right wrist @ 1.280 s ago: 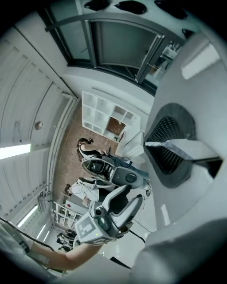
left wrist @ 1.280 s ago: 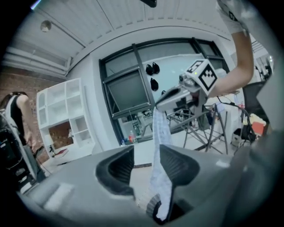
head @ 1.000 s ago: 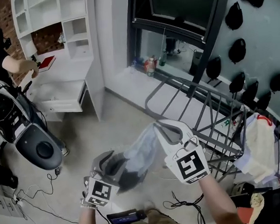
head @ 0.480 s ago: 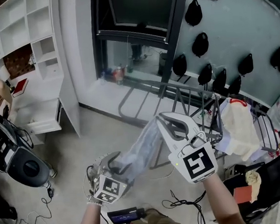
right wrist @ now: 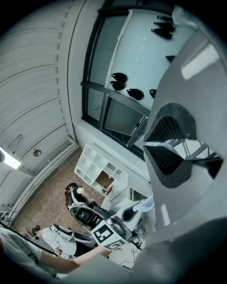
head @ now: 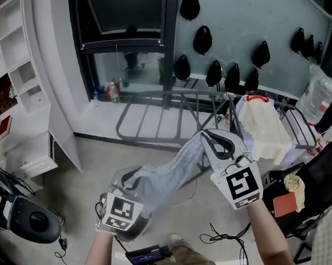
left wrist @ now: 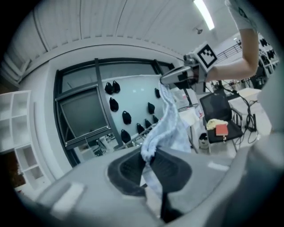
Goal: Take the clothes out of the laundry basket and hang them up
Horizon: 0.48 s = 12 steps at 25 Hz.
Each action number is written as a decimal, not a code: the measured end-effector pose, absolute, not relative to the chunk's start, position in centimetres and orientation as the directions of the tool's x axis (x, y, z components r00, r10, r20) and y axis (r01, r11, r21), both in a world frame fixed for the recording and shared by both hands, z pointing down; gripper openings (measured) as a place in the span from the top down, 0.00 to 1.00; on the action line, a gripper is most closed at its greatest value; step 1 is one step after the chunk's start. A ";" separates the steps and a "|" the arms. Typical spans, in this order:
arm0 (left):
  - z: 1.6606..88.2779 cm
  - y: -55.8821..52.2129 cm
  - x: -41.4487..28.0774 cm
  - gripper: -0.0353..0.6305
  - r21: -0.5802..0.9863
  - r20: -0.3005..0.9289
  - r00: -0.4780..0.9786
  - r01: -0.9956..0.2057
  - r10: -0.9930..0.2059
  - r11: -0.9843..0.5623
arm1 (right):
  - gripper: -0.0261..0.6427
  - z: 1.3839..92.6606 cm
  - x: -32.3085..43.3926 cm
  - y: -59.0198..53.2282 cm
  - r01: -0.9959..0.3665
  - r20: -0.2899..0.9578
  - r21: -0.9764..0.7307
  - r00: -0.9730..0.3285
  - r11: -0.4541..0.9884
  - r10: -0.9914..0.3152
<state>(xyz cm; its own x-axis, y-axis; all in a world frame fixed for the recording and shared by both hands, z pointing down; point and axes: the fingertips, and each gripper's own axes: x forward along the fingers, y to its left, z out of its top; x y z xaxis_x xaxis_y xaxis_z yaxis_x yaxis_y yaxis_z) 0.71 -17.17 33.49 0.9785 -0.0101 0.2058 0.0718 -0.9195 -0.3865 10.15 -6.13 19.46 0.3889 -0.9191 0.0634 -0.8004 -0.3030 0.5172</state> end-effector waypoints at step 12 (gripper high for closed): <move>26.0 -13.7 7.9 0.93 -0.496 0.177 0.981 0.162 0.083 -0.853 | 0.92 17.3 16.8 1.6 -0.651 0.036 0.611 0.592 -0.451 -0.805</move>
<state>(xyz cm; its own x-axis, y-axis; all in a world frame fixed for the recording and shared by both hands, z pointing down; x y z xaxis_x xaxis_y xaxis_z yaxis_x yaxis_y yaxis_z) 7.92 -13.67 25.96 0.9807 0.0830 0.1769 0.1616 -0.8530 -0.4962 16.76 1.55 17.34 0.5916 -0.8054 0.0361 -0.6507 -0.4506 0.6111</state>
